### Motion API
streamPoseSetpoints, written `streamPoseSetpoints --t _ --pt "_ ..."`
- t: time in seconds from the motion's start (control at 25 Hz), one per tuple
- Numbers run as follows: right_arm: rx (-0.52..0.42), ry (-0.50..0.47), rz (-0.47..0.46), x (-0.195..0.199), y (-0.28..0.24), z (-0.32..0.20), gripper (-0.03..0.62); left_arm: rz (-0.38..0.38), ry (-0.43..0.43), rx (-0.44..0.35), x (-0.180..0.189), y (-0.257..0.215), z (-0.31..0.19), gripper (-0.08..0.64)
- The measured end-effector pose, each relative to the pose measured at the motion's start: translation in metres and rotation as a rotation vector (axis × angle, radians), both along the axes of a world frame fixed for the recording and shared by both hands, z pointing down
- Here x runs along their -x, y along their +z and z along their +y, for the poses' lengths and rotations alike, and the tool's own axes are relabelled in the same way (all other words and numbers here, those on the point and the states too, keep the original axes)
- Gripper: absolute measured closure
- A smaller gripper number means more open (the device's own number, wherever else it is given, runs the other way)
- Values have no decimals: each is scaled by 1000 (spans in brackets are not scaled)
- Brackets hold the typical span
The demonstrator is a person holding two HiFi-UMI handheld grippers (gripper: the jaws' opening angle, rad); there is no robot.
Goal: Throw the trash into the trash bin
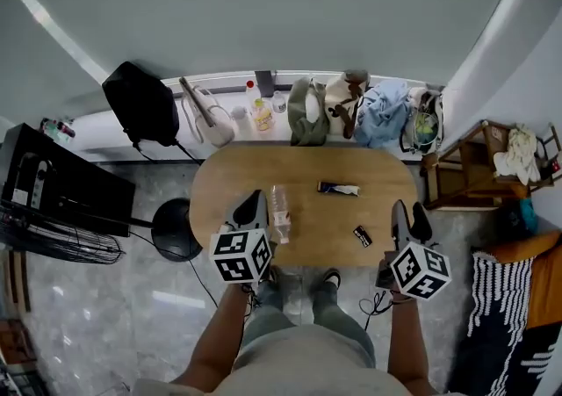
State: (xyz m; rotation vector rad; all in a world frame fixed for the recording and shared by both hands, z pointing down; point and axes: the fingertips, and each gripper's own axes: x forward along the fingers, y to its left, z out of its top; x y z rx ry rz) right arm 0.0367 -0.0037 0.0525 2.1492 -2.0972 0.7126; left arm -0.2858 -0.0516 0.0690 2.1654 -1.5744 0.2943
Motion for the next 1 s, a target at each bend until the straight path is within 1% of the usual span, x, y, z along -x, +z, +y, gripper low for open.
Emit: streamPoseSetpoints --t 0.2,0.28,0.4,0.52,0.72,1.0 --pt "45 -40 20 5 28 -6 383 -13 -13 51 6 31 9 549" --pt "76 -55 32 2 46 -4 383 -15 -10 84 1 51 14 549" --pt "128 -74 43 -5 80 -2 383 -19 14 147 -17 90 20 549" --pt "175 -95 58 -15 119 0 382 -25 51 197 -39 132 24 549" --pt "264 -149 89 -28 195 10 380 -32 92 253 -65 203 31 549" --pt "349 -196 104 -42 297 25 382 -52 137 280 -94 284 34 549"
